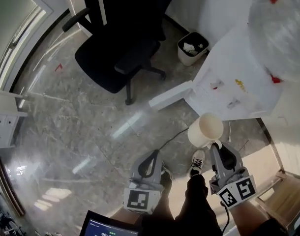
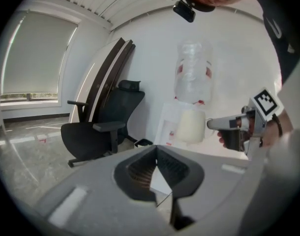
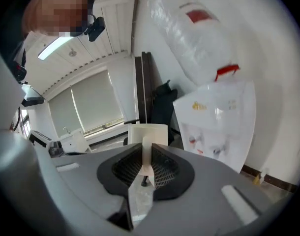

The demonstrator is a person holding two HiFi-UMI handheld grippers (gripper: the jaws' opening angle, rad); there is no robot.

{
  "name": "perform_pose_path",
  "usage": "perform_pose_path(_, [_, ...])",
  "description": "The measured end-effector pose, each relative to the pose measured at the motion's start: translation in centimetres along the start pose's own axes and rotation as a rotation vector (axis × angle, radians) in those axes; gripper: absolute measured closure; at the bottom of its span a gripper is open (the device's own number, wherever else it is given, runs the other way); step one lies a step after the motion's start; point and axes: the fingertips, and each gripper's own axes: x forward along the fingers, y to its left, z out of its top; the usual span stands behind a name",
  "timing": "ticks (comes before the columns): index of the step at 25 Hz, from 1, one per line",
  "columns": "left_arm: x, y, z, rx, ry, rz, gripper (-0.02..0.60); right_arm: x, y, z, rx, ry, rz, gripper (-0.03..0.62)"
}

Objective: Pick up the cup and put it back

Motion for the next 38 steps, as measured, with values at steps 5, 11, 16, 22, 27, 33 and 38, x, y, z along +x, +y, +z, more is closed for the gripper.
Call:
perform_pose_path(5, [-3.5,-3.3,8.1,0.055,-0.045,-0.166,0.577,-5.6,4.7,8.9,-0.036,-0.178,-0.074,0.540])
perform_pose_path(11, [-10.1,-9.0,13.0,0.066,-0.092,-0.275,0.577,-14.3,10.2,13.2,-0.072,-0.286,-0.128,0.540])
perform_pose_path(16, [-14.9,-12.3,14.4,0.106,-0.131,-0.315,0.577,-20.0,14.2,13.4,-0.017,-0.337,-0.113,0.540])
perform_pose_path(22, [-20.3,-16.3,12.5,0.139,-0.125,-0.360,0.577,-26.9,16.4,11.8,-0.053,-0.355,-0.150,0.540])
perform_pose_path(27, [-22.3,-18.3,11.5,0.184,-0.109,-0.391,0.577,-30.4,17.9,10.0,-0.039,-0.358,-0.173,0.545])
perform_pose_path(33, [-22.0,-19.6,14.0,0.148,-0.135,-0.437,0.577,-31.2,17.9,9.5,-0.080,-0.393,-0.228,0.548])
perform_pose_path(38, [-21.2,-18.0,13.7,0.193,-0.113,-0.515,0.577,-29.7,19.6,10.9,-0.118,-0.430,-0.267,0.546])
